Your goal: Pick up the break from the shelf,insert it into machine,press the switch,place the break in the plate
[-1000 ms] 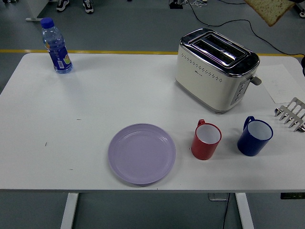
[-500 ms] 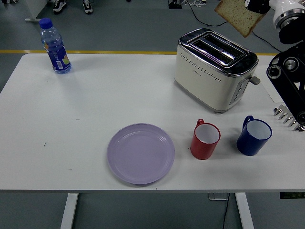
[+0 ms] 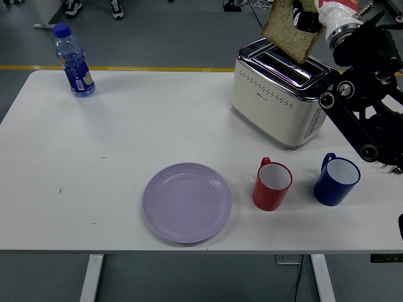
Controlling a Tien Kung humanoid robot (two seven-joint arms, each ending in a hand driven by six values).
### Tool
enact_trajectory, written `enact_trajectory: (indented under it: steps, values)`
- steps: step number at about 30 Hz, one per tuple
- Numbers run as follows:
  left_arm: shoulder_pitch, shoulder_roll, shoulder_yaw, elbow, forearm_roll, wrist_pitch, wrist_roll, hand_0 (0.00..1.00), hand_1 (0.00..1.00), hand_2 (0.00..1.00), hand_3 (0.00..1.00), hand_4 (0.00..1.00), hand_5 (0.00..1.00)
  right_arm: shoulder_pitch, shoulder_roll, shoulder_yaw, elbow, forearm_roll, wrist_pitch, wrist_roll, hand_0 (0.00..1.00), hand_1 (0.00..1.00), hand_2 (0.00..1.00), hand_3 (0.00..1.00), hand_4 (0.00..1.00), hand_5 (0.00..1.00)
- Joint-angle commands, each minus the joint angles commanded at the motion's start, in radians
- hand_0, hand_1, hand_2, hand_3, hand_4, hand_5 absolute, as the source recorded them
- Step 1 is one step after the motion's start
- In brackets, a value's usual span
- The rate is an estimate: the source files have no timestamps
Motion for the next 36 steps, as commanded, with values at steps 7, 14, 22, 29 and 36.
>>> enact_trajectory:
  steps: [7,14,22,29,36]
  values:
    - [-0.004,0.000,0.001,0.000,-0.001,0.000,0.000,0.685,0.691,0.677,0.563,0.288,0.825,0.008,0.044,-0.001,-0.091,-0.002,0.000,-0.022,0.212,0.232,0.357,0.487,0.403,0.002]
    - [-0.005,0.000,0.001,0.000,-0.001,0.000,0.001,0.685,0.692,0.677,0.564,0.287,0.824,0.006,0.062,0.004,-0.137,-0.009,0.002,-0.048,0.211,0.232,0.355,0.486,0.401,0.002]
    - [-0.005,0.000,-0.002,0.000,0.005,-0.001,0.003,0.685,0.691,0.677,0.563,0.287,0.823,0.011,0.069,-0.001,-0.170,-0.021,0.003,-0.042,0.212,0.231,0.355,0.485,0.408,0.002]
    - [-0.005,0.000,-0.004,0.000,0.008,-0.001,0.004,0.686,0.691,0.677,0.561,0.288,0.824,0.015,0.074,-0.009,-0.187,-0.008,0.036,-0.021,0.217,0.267,0.414,0.526,0.507,0.002]
    - [-0.007,0.000,-0.002,0.000,0.006,-0.001,0.004,0.686,0.691,0.677,0.562,0.287,0.823,0.018,0.080,-0.014,-0.198,-0.008,0.094,0.012,0.246,0.325,0.467,0.539,0.569,0.026]
